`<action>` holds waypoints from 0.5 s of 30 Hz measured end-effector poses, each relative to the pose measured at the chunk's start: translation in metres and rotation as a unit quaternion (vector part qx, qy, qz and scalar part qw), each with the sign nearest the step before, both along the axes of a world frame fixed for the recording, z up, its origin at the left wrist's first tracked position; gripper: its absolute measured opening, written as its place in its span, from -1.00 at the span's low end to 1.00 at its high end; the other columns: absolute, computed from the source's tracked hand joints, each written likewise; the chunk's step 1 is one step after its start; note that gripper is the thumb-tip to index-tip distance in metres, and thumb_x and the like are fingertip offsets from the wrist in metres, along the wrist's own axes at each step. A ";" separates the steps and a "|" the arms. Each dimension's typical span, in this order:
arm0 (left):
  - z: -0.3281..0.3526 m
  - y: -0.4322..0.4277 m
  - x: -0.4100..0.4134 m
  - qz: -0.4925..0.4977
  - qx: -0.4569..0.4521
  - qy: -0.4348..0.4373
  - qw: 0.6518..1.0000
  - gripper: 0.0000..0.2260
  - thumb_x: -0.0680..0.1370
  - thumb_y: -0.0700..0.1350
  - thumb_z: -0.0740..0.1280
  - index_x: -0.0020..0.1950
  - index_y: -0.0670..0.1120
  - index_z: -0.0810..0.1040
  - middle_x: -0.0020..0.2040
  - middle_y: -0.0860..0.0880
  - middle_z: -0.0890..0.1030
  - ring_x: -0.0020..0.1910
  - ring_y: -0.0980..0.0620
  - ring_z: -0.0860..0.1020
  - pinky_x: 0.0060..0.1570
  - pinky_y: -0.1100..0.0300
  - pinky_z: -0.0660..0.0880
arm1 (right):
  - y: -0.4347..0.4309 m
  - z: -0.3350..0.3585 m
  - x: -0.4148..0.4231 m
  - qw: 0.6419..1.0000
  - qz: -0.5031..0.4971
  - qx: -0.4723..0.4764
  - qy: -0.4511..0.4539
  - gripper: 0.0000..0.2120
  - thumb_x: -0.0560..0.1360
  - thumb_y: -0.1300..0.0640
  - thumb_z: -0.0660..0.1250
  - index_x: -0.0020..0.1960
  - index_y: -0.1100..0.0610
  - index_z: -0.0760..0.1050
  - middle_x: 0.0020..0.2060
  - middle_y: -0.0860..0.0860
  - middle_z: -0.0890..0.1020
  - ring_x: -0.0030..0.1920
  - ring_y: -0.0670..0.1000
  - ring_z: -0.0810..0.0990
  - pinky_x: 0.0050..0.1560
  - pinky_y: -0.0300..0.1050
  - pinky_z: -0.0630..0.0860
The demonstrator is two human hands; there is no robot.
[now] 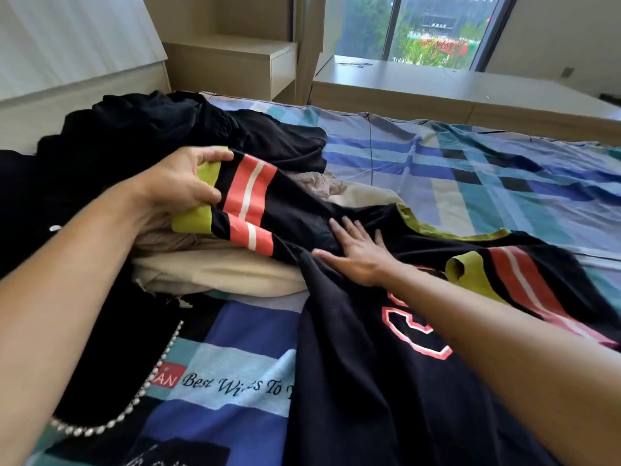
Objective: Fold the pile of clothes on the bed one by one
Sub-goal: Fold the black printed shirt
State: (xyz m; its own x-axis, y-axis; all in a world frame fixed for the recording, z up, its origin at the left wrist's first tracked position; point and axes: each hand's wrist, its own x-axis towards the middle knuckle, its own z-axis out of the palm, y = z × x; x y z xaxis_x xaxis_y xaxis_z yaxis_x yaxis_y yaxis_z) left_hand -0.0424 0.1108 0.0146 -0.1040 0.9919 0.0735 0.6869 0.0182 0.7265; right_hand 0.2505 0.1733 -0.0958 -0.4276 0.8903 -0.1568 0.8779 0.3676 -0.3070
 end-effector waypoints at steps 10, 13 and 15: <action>0.005 -0.006 0.009 -0.016 -0.097 0.140 0.985 0.03 0.39 -0.24 0.54 0.66 -0.03 -0.05 0.65 -0.01 0.07 0.59 0.04 0.14 0.43 0.28 0.14 | -0.016 0.013 -0.001 0.990 -0.042 0.059 0.120 -0.25 0.59 -0.37 0.01 0.64 -0.04 -0.09 0.63 0.00 -0.03 0.62 -0.02 -0.12 0.56 0.19 -0.28; 0.029 -0.011 0.045 -0.046 -0.032 0.123 0.991 -0.03 0.41 -0.26 0.50 0.66 -0.01 -0.02 0.64 0.01 0.11 0.58 0.05 0.17 0.41 0.29 0.16 | -0.039 0.042 -0.003 0.936 -0.066 0.000 0.347 -0.29 0.57 -0.34 0.12 0.60 0.01 0.17 0.53 0.04 0.33 0.51 -0.02 0.30 0.56 0.08 0.14; 0.044 -0.017 0.081 -0.082 0.025 0.101 0.991 -0.06 0.43 -0.29 0.47 0.66 0.05 0.02 0.62 0.06 0.16 0.53 0.07 0.23 0.37 0.30 0.18 | -0.055 0.072 0.003 0.859 -0.065 -0.126 0.493 -0.32 0.54 -0.38 0.13 0.50 0.03 0.34 0.36 0.06 0.52 0.29 -0.01 0.57 0.37 0.06 0.43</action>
State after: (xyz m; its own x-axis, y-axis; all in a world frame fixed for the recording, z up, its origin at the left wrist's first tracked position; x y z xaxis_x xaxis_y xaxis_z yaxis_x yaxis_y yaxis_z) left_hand 0.0381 0.0940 0.0591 0.0793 0.9887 0.1269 0.8089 -0.1382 0.5715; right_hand 0.2536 0.1186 -0.0240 -0.3631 0.9312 0.0305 0.1752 0.1004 -0.9794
